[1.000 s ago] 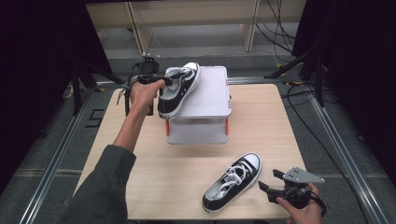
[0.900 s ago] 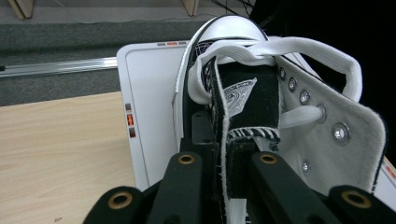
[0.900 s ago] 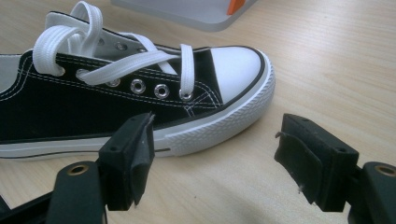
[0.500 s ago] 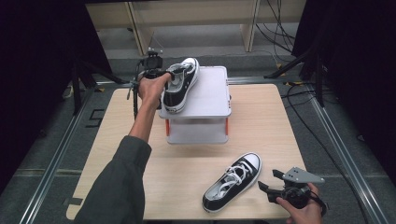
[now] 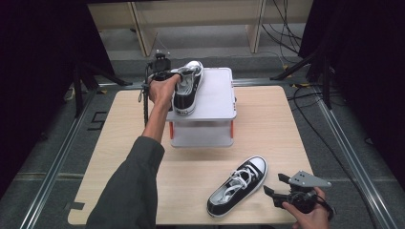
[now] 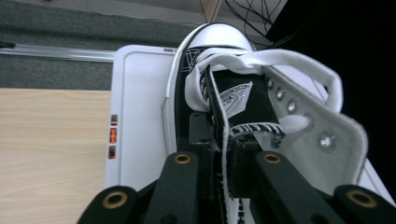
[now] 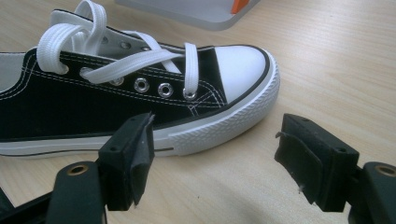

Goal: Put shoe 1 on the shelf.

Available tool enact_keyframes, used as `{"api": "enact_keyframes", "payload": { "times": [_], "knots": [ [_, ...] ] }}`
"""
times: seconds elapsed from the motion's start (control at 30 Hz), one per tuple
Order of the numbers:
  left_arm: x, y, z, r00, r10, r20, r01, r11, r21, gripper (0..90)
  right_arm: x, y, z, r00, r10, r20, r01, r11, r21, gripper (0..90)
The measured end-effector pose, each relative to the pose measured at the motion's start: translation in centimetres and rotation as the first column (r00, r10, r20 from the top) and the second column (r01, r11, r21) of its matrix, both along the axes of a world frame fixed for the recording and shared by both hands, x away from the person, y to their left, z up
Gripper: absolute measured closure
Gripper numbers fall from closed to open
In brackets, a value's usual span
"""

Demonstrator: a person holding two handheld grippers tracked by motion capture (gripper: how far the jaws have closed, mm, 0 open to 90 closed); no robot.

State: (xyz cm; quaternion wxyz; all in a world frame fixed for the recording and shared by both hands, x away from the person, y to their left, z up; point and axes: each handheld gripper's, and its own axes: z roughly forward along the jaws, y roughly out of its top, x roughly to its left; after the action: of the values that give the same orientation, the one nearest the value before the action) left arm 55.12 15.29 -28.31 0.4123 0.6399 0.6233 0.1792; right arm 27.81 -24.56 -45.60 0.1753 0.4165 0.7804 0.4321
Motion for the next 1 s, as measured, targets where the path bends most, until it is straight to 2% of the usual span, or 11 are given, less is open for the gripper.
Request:
{"api": "enact_keyframes", "payload": {
  "times": [0.07,0.17,0.2,0.37,0.53,0.63,0.77,0.8,0.87,0.9,1.0],
  "knots": [
    [-0.1,-0.3,0.1,0.9999,-0.001,0.011,0.001,0.9999,0.016,80.5,0.0,0.0,0.0,1.0000,-0.001,0.000,0.001,1.000,-0.002,27.5],
    [-0.1,-0.3,0.3,0.9998,-0.016,0.007,0.016,0.9999,0.004,75.2,0.0,0.1,0.0,1.0000,-0.003,-0.002,0.003,1.000,0.001,27.6],
    [-0.2,-0.2,0.5,0.9998,-0.016,0.012,0.016,0.9998,-0.014,71.4,0.0,0.0,0.0,1.0000,-0.001,0.003,0.001,1.000,-0.001,27.5],
    [-0.6,0.1,1.1,0.9985,-0.054,0.009,0.054,0.9984,-0.014,63.3,-0.1,0.1,0.0,1.0000,-0.004,-0.004,0.004,1.000,0.001,27.6],
    [-1.6,0.5,2.4,0.9954,-0.095,0.012,0.095,0.9949,0.034,54.6,-0.1,0.1,0.0,1.0000,-0.006,-0.002,0.006,1.000,0.001,27.5],
    [-2.4,0.9,2.8,0.9922,-0.123,0.017,0.122,0.9911,0.052,52.9,-0.1,0.1,0.0,1.0000,-0.003,0.005,0.003,1.000,-0.001,27.5],
    [-3.6,1.0,3.3,0.9855,-0.167,0.028,0.165,0.9847,0.054,47.5,-0.1,0.1,0.0,1.0000,-0.005,0.000,0.005,1.000,-0.001,27.6],
    [-3.9,1.1,3.4,0.9813,-0.190,0.030,0.189,0.9805,0.056,45.1,-0.3,0.3,0.1,0.9993,-0.019,-0.031,0.020,1.000,0.022,27.6],
    [-4.8,1.3,3.5,0.9760,-0.215,0.036,0.212,0.9748,0.068,44.7,-0.5,0.3,0.2,0.9984,-0.032,-0.047,0.033,0.999,0.028,27.6],
    [-5.2,1.4,3.6,0.9708,-0.238,0.033,0.235,0.9687,0.081,43.9,-0.3,0.2,0.1,0.9995,-0.017,-0.026,0.017,1.000,0.023,27.6],
    [-6.6,1.7,3.5,0.9654,-0.255,0.053,0.252,0.9661,0.055,41.1,-0.3,0.3,0.0,0.9994,-0.018,-0.029,0.019,0.999,0.028,27.6]
  ]
}}
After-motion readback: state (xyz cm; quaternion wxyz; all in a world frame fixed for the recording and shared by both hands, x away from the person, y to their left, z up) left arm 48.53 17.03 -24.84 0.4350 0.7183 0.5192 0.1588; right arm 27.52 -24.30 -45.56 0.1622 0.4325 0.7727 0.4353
